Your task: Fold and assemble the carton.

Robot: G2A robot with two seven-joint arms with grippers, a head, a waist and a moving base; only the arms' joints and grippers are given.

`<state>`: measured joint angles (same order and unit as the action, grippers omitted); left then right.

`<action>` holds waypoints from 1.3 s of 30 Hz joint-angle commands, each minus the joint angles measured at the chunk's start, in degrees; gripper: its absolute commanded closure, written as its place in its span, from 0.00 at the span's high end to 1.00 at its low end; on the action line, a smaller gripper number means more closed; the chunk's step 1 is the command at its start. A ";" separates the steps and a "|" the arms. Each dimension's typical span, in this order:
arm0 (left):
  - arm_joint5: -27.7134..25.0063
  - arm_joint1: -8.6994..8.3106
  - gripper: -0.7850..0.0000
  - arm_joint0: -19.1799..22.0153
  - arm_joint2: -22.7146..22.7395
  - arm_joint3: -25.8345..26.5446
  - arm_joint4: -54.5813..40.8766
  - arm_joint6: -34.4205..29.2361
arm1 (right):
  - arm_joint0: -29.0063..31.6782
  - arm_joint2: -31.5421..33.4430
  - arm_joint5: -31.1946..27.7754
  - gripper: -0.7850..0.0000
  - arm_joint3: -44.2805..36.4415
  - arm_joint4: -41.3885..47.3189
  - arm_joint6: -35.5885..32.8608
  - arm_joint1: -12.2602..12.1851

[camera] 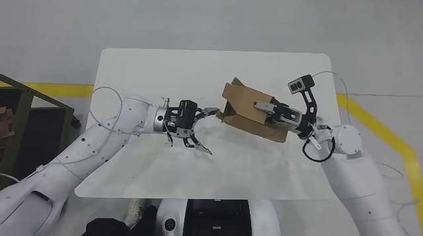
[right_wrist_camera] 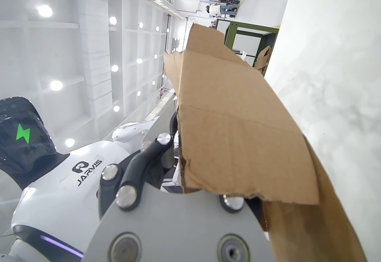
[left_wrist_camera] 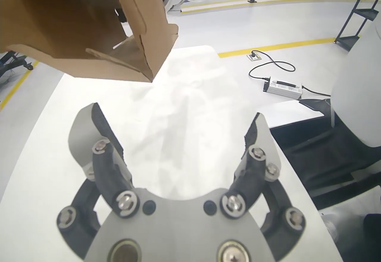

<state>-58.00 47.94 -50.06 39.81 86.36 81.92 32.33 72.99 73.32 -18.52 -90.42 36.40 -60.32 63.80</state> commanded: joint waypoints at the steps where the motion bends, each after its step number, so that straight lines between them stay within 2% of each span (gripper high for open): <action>1: 0.00 0.07 1.00 0.13 -0.20 0.33 0.20 1.04 | 0.14 0.05 -0.10 0.00 -0.14 -0.59 -0.24 -0.05; 25: 0.00 0.85 1.00 4.85 -6.20 -2.39 0.60 4.56 | -0.25 -3.26 0.81 0.00 -1.98 -5.50 -0.07 0.13; 39: 0.00 0.25 1.00 6.80 -8.88 -3.45 -1.16 7.67 | -0.89 -4.18 1.35 0.00 -1.89 -6.10 -0.39 0.15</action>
<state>-58.00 48.28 -43.40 31.13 82.99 80.98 39.62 72.15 69.20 -17.21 -92.32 30.33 -60.67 63.95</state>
